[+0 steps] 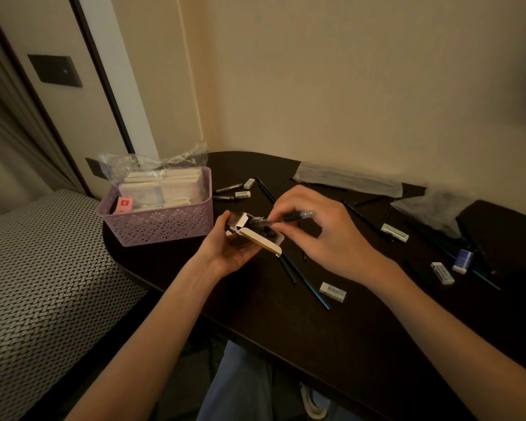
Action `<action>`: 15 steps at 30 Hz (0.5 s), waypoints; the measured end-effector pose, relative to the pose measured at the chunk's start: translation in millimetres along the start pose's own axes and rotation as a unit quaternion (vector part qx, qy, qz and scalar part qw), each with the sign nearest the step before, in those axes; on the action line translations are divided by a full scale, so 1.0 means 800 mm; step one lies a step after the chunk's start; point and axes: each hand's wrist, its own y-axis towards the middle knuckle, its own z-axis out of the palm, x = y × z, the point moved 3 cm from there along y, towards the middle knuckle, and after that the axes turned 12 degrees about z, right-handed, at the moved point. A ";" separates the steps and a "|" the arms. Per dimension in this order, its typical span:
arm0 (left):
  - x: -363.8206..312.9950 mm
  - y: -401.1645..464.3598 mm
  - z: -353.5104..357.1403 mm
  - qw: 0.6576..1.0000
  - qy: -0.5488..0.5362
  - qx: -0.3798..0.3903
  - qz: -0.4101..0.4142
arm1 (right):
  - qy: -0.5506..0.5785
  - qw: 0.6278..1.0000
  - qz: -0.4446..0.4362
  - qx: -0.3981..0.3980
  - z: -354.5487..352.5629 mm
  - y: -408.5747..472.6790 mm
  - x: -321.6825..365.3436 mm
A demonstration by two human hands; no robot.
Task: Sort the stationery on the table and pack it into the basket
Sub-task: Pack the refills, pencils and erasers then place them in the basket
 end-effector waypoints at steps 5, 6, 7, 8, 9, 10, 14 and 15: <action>0.001 -0.001 0.004 1.000 0.007 0.012 -0.019 | -0.084 0.995 -0.043 0.008 -0.002 -0.001 0.007; 0.002 -0.001 0.005 1.000 0.011 0.014 -0.021 | -0.107 0.993 -0.046 0.020 -0.002 -0.001 0.009; 0.003 0.001 0.005 0.999 0.015 0.017 -0.024 | -0.126 0.990 -0.049 0.032 -0.002 0.000 0.010; 0.003 0.001 0.006 0.999 0.014 0.020 -0.029 | -0.143 0.987 -0.050 0.043 -0.002 0.000 0.012; 0.004 0.002 0.006 0.999 0.014 0.025 -0.033 | -0.158 0.985 -0.051 0.054 -0.001 0.000 0.013; 0.004 0.003 0.006 0.999 0.014 0.030 -0.038 | -0.168 0.983 -0.051 0.062 0.000 -0.001 0.014; 0.006 0.002 0.008 0.998 0.015 0.039 -0.050 | -0.142 0.987 -0.031 0.065 0.004 0.000 0.009; 0.006 0.001 0.008 0.998 0.014 0.043 -0.052 | -0.135 0.989 -0.025 0.058 0.005 0.001 0.006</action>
